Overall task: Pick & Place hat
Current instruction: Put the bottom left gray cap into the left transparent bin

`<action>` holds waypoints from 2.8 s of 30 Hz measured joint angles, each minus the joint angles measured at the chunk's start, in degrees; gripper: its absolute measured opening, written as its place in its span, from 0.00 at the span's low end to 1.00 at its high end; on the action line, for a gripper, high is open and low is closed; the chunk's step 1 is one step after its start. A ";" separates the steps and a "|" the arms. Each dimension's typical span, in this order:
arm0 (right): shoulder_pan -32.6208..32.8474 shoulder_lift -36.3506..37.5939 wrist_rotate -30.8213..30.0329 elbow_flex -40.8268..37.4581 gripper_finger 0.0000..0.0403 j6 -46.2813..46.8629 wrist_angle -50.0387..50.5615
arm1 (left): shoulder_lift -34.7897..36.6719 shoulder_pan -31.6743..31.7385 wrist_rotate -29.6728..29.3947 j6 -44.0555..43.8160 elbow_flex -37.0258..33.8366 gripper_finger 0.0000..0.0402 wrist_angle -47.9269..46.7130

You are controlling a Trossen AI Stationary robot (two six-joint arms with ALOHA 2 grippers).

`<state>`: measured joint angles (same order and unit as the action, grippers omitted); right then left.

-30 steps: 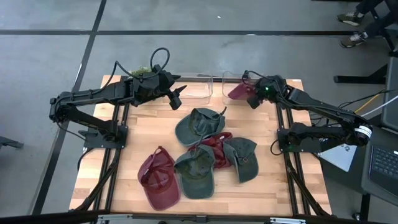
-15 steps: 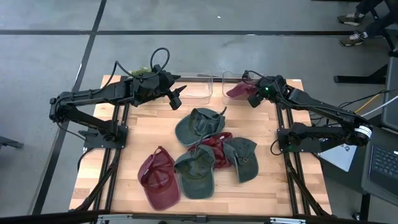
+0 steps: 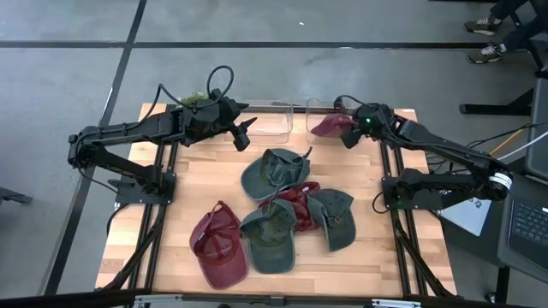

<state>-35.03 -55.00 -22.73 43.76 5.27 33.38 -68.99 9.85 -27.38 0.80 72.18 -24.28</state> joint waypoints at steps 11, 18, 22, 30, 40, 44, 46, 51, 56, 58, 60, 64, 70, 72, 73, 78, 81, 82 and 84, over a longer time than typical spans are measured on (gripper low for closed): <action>0.00 0.00 0.48 5.26 0.65 -0.26 4.66 | 0.00 0.00 0.00 0.00 0.00 0.53 0.01; 0.02 0.00 3.47 5.52 0.65 0.58 4.71 | 0.00 0.00 0.00 0.00 0.00 0.53 0.00; 0.02 0.00 2.78 5.52 0.65 0.34 4.66 | 0.00 0.01 -0.02 1.22 0.00 0.53 0.00; 0.02 0.00 1.28 5.52 0.65 -1.06 2.59 | 0.00 0.02 -0.99 2.01 0.00 0.53 0.01; 0.02 0.00 1.58 5.54 0.65 -0.39 2.08 | 0.00 0.02 -1.05 1.99 -0.01 0.53 0.01; 0.02 0.00 3.37 5.54 0.65 0.85 2.08 | 0.00 0.02 -1.05 1.99 -0.02 0.53 0.01; 0.02 0.00 4.42 5.54 0.65 1.55 2.08 | 0.00 0.02 -1.05 1.99 -0.02 0.53 0.01; 0.02 0.51 6.46 5.54 0.65 2.25 2.07 | 0.00 0.00 -1.05 1.99 -0.02 0.53 0.01; 0.02 2.35 8.84 5.54 0.65 4.11 2.10 | 0.02 0.00 -1.05 1.99 -0.02 0.53 0.01; 0.02 3.10 10.85 5.56 0.65 4.83 2.08 | 0.00 0.00 -1.05 1.99 -0.01 0.53 0.01; 0.02 3.61 13.12 5.56 0.65 5.28 2.08 | 0.00 0.00 -1.05 1.99 -0.01 0.53 0.01; 0.02 3.98 18.54 5.56 0.65 5.91 1.20 | 0.02 0.00 -1.05 1.99 -0.02 0.53 0.01; 1.02 3.96 23.67 5.56 0.65 7.52 -2.11 | 0.01 0.00 -1.03 1.97 -0.02 0.53 0.01; 2.13 3.96 23.88 5.56 0.65 8.09 -3.68 | 0.00 0.00 -1.05 1.97 0.00 0.53 0.01; 2.82 3.95 23.90 5.56 0.65 8.25 -4.32 | 0.00 0.00 -1.04 1.97 -0.02 0.53 0.01; 6.77 3.74 23.88 5.56 0.65 9.49 -6.87 | 0.00 0.00 0.55 1.49 -0.01 0.53 0.01; 9.21 3.74 23.88 5.56 0.65 10.24 -7.36 | 0.00 0.00 2.12 1.47 -0.01 0.53 0.01; 9.94 3.74 23.85 5.56 0.65 10.73 -7.41 | 0.00 0.00 2.88 1.49 -0.01 0.53 0.01; 11.48 3.68 23.19 5.56 0.65 11.42 -7.43 | 0.00 0.00 4.37 1.46 -0.02 0.53 0.01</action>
<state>-23.54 -51.32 0.46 49.32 16.69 25.96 -68.99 9.85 -23.01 2.26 72.16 -24.27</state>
